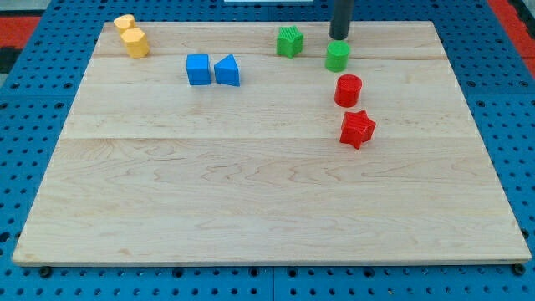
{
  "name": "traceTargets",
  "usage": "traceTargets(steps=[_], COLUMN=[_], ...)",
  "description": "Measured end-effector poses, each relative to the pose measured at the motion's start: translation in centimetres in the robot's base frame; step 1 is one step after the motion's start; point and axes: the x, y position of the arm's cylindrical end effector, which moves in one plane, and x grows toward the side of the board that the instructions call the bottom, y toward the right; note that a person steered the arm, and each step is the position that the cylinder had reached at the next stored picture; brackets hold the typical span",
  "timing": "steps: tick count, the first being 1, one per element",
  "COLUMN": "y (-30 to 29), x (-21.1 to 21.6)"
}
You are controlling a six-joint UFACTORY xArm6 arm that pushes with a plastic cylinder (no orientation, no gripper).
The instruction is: Move the green star to the top right of the blue triangle
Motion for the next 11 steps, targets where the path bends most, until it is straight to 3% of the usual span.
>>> traceTargets(steps=[2, 7, 9, 11], y=[-2.9, -2.5, -9.5, -9.8], x=[0.7, 0.0, 1.3, 3.4])
